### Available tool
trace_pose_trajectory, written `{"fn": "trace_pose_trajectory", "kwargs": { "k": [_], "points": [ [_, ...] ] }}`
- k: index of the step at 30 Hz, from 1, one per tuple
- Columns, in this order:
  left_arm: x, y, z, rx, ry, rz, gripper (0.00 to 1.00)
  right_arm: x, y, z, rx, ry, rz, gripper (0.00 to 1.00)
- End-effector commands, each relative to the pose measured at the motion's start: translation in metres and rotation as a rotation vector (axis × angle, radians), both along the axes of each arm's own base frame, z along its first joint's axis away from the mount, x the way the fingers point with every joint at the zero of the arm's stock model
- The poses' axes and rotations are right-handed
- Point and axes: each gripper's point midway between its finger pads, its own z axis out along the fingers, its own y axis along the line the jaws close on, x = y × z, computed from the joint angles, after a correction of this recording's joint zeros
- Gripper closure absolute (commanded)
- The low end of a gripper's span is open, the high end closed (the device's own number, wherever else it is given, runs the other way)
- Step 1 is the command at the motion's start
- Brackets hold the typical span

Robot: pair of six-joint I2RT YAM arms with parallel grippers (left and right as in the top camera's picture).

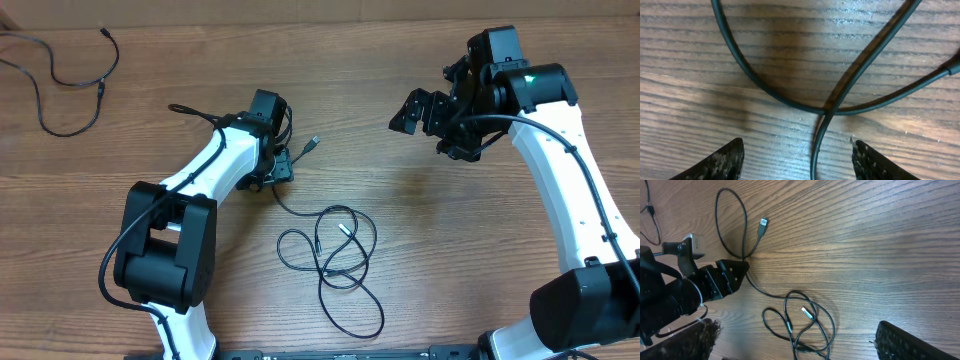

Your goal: Untangle cables

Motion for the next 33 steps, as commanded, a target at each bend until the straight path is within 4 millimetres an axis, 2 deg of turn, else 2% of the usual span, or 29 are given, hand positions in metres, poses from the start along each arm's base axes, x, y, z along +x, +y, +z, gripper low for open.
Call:
{"fn": "trace_pose_trajectory", "kwargs": {
  "k": [1,5,8,11,12,13,14,18,19,20,21,22,24,25,26,27,28,29,30,33],
  "points": [
    [-0.004,0.005,-0.005,0.018,0.0,0.019,0.32,0.0,0.001,0.009,0.011,-0.029,0.006,0.0],
    [-0.006,0.006,-0.014,0.011,-0.01,0.042,0.35,-0.002,0.001,0.009,0.01,-0.022,0.006,0.0],
    [-0.006,0.008,-0.016,0.022,-0.018,0.043,0.45,-0.002,0.001,0.009,0.009,-0.02,0.006,0.0],
    [-0.006,0.009,-0.016,0.025,-0.016,0.043,0.47,-0.003,0.001,0.009,0.009,-0.018,0.006,0.0],
    [-0.008,0.009,-0.017,0.026,-0.012,0.043,0.59,-0.003,0.001,0.009,0.009,-0.018,0.006,0.0],
    [-0.009,0.01,-0.019,0.027,-0.008,0.043,0.81,-0.003,0.001,0.009,0.009,-0.018,0.006,0.0],
    [-0.009,0.01,-0.019,0.027,-0.01,0.043,0.96,-0.003,0.001,0.009,0.009,-0.018,0.006,0.0],
    [-0.007,0.009,-0.016,0.025,-0.018,0.043,0.96,-0.003,0.001,0.009,0.009,-0.018,0.006,0.0],
    [-0.005,0.01,-0.009,0.025,-0.023,0.042,0.96,-0.003,0.001,0.009,0.009,-0.017,0.006,0.0],
    [0.003,0.011,0.009,0.015,-0.048,0.052,0.96,-0.004,0.001,0.008,0.008,-0.011,0.006,0.0],
    [0.007,0.011,0.019,0.009,-0.065,0.057,0.96,-0.004,0.001,0.008,0.008,-0.01,0.006,0.0],
    [0.021,0.009,0.052,-0.025,-0.123,0.067,0.96,-0.004,0.001,0.008,0.008,-0.011,0.006,0.0],
    [0.036,0.009,0.094,-0.07,-0.205,0.077,0.96,-0.004,0.001,0.008,0.008,-0.01,0.006,0.0],
    [0.044,0.01,0.127,-0.102,-0.272,0.081,0.96,-0.004,0.001,0.008,0.008,-0.01,0.006,0.0],
    [0.049,0.011,0.148,-0.121,-0.321,0.078,0.96,-0.004,0.001,0.008,0.008,-0.011,0.006,0.0],
    [0.055,0.014,0.186,-0.142,-0.414,0.06,0.96,-0.004,0.001,0.008,0.008,-0.011,0.006,0.0],
    [0.059,0.021,0.221,-0.149,-0.5,0.053,0.96,-0.004,0.001,0.008,0.008,-0.011,0.006,0.0],
    [0.061,0.037,0.269,-0.161,-0.623,0.076,0.96,-0.004,0.001,0.008,0.008,-0.011,0.006,0.0],
    [0.062,0.045,0.288,-0.165,-0.673,0.093,0.96,-0.004,0.001,0.008,0.008,-0.011,0.006,0.0],
    [0.068,0.079,0.368,-0.203,-0.911,0.154,0.96,-0.004,0.001,0.008,0.008,-0.011,0.006,0.0]
  ]
}}
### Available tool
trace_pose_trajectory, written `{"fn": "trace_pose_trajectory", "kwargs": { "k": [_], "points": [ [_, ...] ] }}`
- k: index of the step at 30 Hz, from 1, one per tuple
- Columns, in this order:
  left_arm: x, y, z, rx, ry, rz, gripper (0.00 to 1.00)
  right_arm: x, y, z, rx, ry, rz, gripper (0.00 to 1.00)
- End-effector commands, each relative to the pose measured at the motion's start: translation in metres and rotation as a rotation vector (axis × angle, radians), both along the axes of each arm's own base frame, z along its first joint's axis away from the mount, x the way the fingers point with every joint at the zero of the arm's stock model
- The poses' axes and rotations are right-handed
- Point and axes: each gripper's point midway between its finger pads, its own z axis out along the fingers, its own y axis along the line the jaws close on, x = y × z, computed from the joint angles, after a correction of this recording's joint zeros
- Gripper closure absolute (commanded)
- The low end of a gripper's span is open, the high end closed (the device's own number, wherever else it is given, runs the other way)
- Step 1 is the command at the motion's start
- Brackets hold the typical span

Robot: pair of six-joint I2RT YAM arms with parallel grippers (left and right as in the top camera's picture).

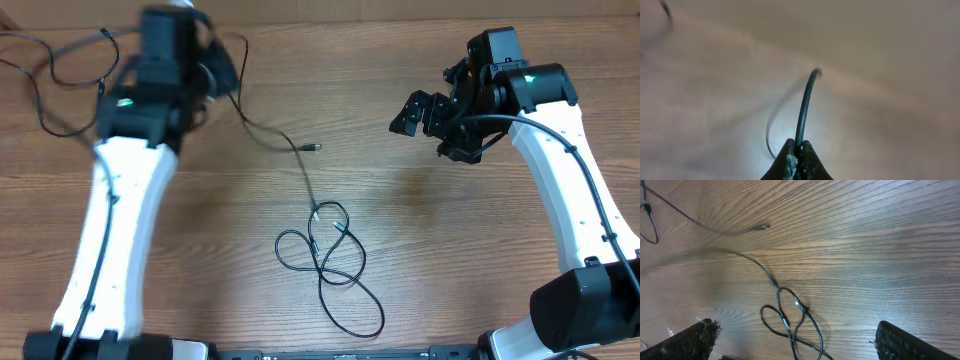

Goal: Untangle cables
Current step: 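Drag the cable end to the far left with the left gripper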

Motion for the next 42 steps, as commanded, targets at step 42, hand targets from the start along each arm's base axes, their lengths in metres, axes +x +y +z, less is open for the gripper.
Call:
{"fn": "trace_pose_trajectory", "kwargs": {
  "k": [42],
  "points": [
    [0.059,0.334,-0.047,-0.041,-0.184,0.408,0.96,-0.001,0.001,0.009,0.01,-0.023,0.005,0.0]
  ]
}}
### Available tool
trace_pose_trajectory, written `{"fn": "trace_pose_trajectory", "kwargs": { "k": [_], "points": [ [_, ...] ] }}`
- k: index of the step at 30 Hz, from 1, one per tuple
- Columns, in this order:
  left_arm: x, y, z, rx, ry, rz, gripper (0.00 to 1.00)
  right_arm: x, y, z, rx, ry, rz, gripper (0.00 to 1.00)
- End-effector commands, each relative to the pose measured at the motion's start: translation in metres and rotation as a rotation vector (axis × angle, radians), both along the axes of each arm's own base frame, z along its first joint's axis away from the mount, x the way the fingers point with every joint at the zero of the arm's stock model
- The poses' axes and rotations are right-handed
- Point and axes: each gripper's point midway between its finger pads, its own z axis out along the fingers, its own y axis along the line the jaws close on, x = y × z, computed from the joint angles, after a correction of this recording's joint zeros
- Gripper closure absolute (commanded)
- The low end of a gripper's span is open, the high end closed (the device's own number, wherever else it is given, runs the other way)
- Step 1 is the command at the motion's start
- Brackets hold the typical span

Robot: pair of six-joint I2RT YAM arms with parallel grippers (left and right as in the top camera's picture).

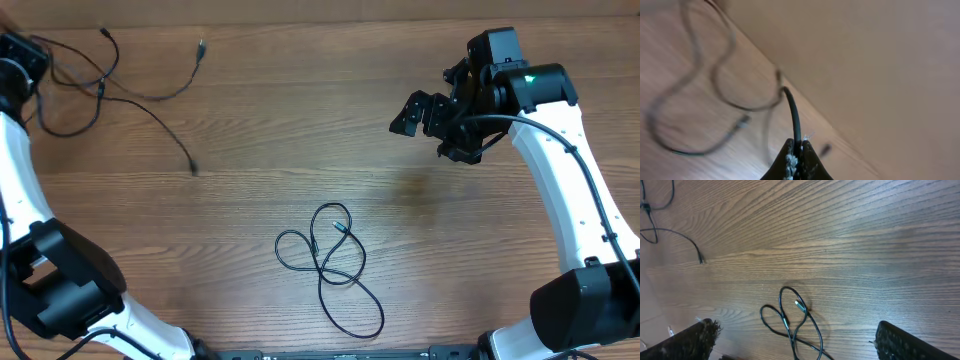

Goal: Untangle cables
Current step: 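Drag the cable end to the far left with the left gripper, then lower the right gripper onto the central cable coil and grasp it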

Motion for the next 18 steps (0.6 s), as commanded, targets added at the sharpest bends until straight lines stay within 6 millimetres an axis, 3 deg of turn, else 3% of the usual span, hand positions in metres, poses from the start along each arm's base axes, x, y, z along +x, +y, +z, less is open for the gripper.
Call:
{"fn": "trace_pose_trajectory", "kwargs": {
  "k": [1,6,7,8,9,10,14,18],
  "points": [
    [-0.012,0.058,0.01,0.273,0.017,0.08,0.96,-0.001,0.001,0.009,0.011,-0.027,0.005,0.0],
    [-0.034,0.099,0.013,0.348,0.062,0.242,0.95,-0.002,0.001,0.009,0.01,-0.02,0.005,0.0],
    [-0.037,0.103,0.011,0.36,0.081,0.257,0.89,-0.003,0.001,0.008,0.009,-0.016,0.005,0.0],
    [-0.041,0.106,0.008,0.362,0.104,0.273,0.37,-0.003,0.001,0.008,0.008,-0.015,0.005,0.0],
    [-0.043,0.106,0.006,0.359,0.113,0.275,0.12,-0.003,0.001,0.008,0.008,-0.015,0.005,0.0],
    [-0.045,0.105,0.001,0.348,0.132,0.272,0.0,-0.003,0.001,0.008,0.009,-0.016,0.005,0.0],
    [-0.05,0.089,-0.023,0.284,0.214,0.224,0.0,-0.003,0.001,0.008,0.009,-0.016,0.005,0.0],
    [-0.046,0.037,-0.05,0.116,0.261,0.037,0.0,-0.003,0.001,0.008,0.008,-0.015,0.005,0.0]
  ]
}}
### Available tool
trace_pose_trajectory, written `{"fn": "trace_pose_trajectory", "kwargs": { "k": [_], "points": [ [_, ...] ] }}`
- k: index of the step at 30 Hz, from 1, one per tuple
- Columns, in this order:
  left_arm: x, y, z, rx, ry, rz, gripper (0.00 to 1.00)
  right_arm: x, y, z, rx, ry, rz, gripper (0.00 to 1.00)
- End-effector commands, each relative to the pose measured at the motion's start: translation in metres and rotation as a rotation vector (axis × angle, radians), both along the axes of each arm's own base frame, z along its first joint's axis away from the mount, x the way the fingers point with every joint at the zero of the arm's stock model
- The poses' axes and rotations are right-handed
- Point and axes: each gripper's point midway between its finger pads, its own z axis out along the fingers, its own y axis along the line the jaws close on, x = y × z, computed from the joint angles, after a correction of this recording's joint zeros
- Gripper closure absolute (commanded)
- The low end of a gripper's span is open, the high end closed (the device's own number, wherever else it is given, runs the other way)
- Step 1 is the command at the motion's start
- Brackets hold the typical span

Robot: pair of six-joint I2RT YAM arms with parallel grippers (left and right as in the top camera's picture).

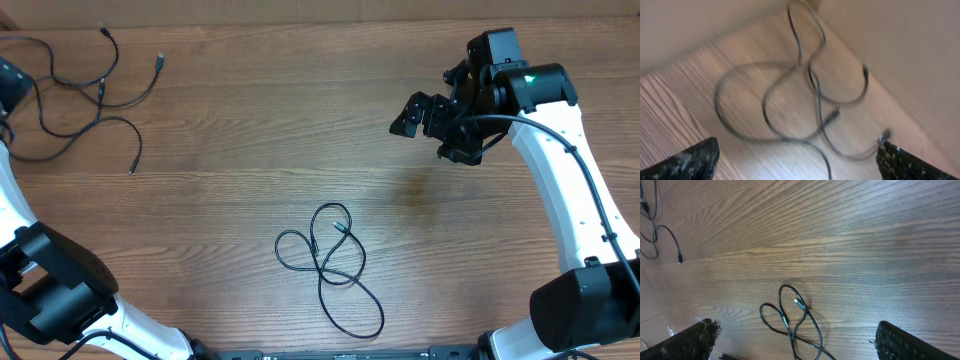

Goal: Untangle cables
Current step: 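Lower the right gripper onto the central cable coil and grasp it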

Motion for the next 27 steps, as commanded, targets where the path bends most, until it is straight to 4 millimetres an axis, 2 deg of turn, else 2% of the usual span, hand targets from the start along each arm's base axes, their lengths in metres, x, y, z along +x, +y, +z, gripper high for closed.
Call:
{"fn": "trace_pose_trajectory", "kwargs": {
  "k": [1,3,5,6,7,9,11,13,15,16,17,20,24,27],
  "points": [
    [0.017,-0.073,-0.018,-0.23,0.0,-0.241,0.0,0.0,0.001,0.008,0.01,-0.025,0.005,0.0],
    [0.017,-0.164,-0.024,-0.52,0.012,-0.475,0.0,-0.004,0.001,0.003,0.007,-0.005,0.007,0.0],
    [0.004,-0.236,-0.034,-0.597,0.133,-0.653,0.0,-0.01,0.004,-0.003,0.003,0.017,0.017,0.0],
    [0.0,-0.251,-0.037,-0.585,0.165,-0.705,0.0,-0.012,0.005,-0.006,0.002,0.026,0.022,0.0],
    [-0.007,-0.282,-0.043,-0.553,0.235,-0.808,0.0,-0.015,0.008,-0.01,0.0,0.039,0.031,0.0],
    [-0.02,-0.326,-0.061,-0.463,0.406,-0.868,0.0,-0.023,0.014,-0.016,-0.004,0.064,0.052,0.0],
    [-0.03,-0.361,-0.072,-0.36,0.532,-0.9,0.0,-0.031,0.017,-0.017,-0.009,0.091,0.063,0.0],
    [-0.039,-0.387,-0.079,-0.261,0.608,-0.95,0.0,-0.043,0.016,-0.019,-0.018,0.132,0.081,0.0],
    [-0.043,-0.4,-0.081,-0.204,0.643,-0.973,0.0,-0.056,0.016,-0.02,-0.032,0.168,0.124,0.0],
    [-0.046,-0.405,-0.085,-0.133,0.684,-0.924,0.0,-0.08,0.02,-0.024,-0.057,0.237,0.191,0.0],
    [-0.046,-0.4,-0.087,-0.076,0.71,-0.782,0.0,-0.099,0.029,-0.033,-0.085,0.287,0.252,0.0],
    [-0.042,-0.393,-0.088,-0.087,0.695,-0.649,0.0,-0.125,0.053,-0.056,-0.11,0.331,0.334,0.0],
    [-0.045,-0.361,-0.089,-0.126,0.718,-0.56,0.01,-0.164,0.085,-0.1,-0.152,0.387,0.379,0.0],
    [-0.053,-0.334,-0.09,-0.155,0.751,-0.501,0.01,-0.184,0.102,-0.131,-0.171,0.44,0.246,0.0]
  ]
}}
